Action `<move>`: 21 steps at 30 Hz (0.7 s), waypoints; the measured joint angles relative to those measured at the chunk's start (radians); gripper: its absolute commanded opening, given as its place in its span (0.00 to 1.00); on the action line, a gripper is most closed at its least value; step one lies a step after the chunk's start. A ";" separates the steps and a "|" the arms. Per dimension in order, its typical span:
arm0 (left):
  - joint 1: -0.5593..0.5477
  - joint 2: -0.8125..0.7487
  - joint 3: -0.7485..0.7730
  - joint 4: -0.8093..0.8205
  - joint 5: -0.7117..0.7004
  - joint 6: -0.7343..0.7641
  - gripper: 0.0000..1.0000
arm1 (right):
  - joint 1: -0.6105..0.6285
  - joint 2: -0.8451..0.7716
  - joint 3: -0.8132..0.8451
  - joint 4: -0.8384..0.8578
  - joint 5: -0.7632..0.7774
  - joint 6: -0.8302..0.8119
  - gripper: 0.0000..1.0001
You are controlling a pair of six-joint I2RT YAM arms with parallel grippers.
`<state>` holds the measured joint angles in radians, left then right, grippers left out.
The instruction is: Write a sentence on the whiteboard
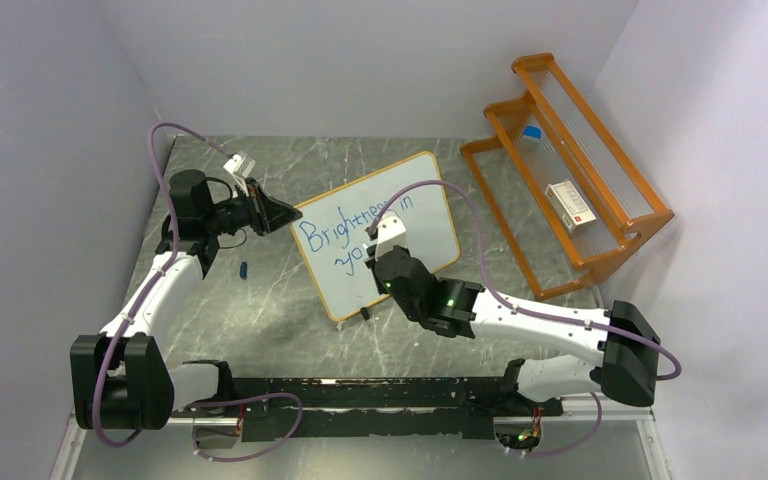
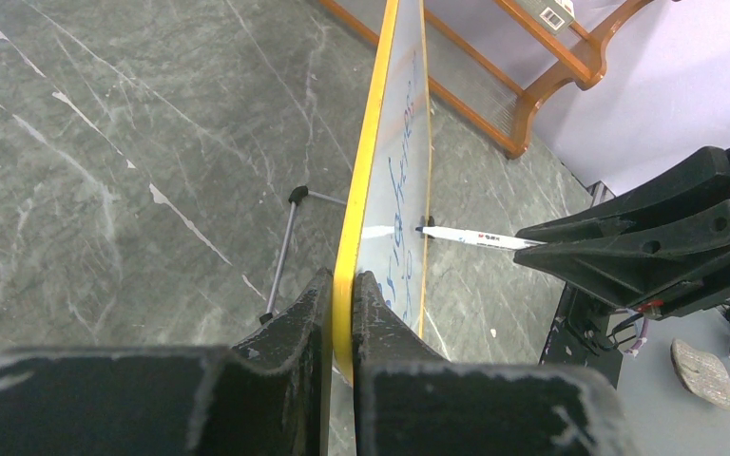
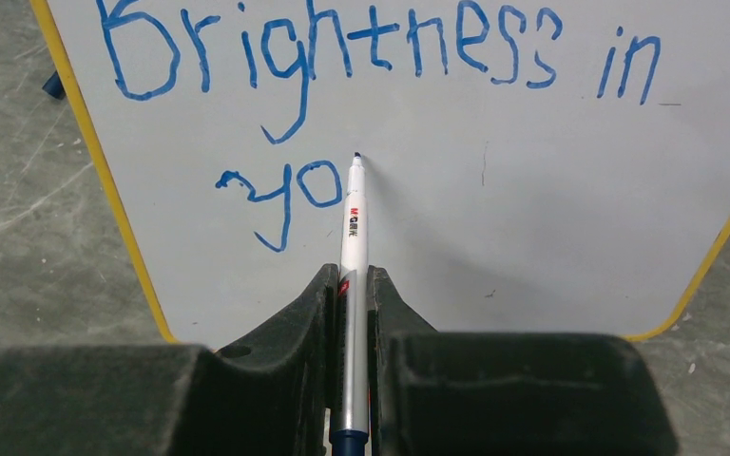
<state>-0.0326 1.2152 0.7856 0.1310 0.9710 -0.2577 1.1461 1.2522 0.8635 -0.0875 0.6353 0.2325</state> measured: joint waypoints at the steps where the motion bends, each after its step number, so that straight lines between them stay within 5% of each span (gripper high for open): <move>1: 0.000 0.000 0.000 0.000 0.000 0.000 0.05 | 0.000 0.002 0.000 0.000 -0.001 0.000 0.00; 21: -0.001 0.000 0.003 -0.003 -0.002 0.004 0.05 | 0.000 0.018 -0.010 -0.014 -0.020 0.018 0.00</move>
<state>-0.0338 1.2156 0.7883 0.1276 0.9688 -0.2539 1.1465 1.2701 0.8539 -0.1020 0.6155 0.2508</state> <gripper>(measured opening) 0.113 0.155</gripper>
